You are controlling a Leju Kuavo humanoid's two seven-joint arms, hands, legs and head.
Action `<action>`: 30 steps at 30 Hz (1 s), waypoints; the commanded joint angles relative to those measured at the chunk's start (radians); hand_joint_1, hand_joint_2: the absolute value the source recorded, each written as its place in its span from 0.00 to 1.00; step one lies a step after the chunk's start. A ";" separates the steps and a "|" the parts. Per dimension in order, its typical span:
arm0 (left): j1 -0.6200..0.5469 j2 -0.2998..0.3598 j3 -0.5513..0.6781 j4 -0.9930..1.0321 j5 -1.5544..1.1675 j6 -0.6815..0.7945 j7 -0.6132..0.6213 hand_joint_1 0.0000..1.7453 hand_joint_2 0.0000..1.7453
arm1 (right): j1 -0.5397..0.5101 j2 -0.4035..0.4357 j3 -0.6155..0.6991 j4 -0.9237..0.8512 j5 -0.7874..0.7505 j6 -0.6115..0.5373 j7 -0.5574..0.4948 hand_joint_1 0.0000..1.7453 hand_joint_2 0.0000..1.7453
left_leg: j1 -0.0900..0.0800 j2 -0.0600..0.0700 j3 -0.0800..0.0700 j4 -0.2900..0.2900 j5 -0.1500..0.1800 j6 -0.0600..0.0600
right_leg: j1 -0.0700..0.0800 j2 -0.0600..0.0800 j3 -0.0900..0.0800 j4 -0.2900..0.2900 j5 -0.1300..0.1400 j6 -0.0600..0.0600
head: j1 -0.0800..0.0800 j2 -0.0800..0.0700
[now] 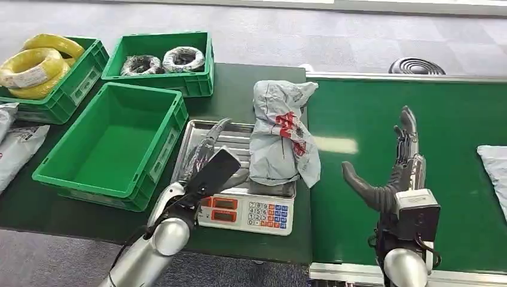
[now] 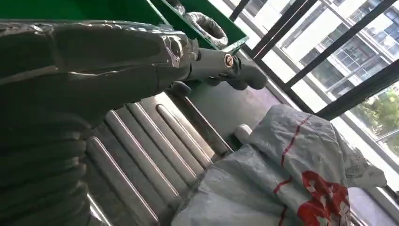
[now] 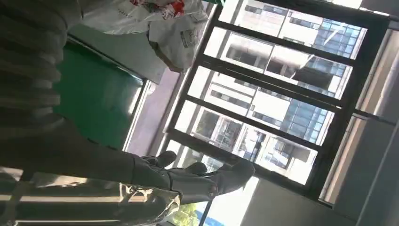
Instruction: Moved the parcel from conveyor to table for the left to box.
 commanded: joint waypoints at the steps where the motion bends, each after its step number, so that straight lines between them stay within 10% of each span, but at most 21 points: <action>1: -0.053 0.000 -0.043 0.109 0.002 0.004 0.005 0.00 1.00 | 0.020 -0.014 -0.014 -0.028 -0.001 -0.004 0.002 0.00 1.00 | 0.000 -0.001 0.000 -0.001 0.001 0.001 | 0.000 -0.002 0.000 -0.001 0.000 -0.001 | 0.000 0.000; 14: -0.169 -0.091 -0.074 0.466 -0.026 0.139 0.032 0.00 1.00 | 0.221 -0.037 0.055 -0.037 -0.145 -0.110 -0.093 0.00 1.00 | 0.000 -0.008 0.002 -0.003 0.002 0.001 | 0.001 -0.009 0.005 -0.004 0.000 -0.002 | 0.000 0.000; 30: -0.239 -0.123 -0.115 0.830 -0.272 0.300 0.117 0.00 1.00 | 0.153 0.018 0.171 -0.038 -0.171 -0.108 -0.077 0.00 1.00 | 0.000 0.000 0.001 -0.001 0.000 0.001 | 0.001 -0.001 0.001 -0.001 0.000 -0.001 | 0.000 0.000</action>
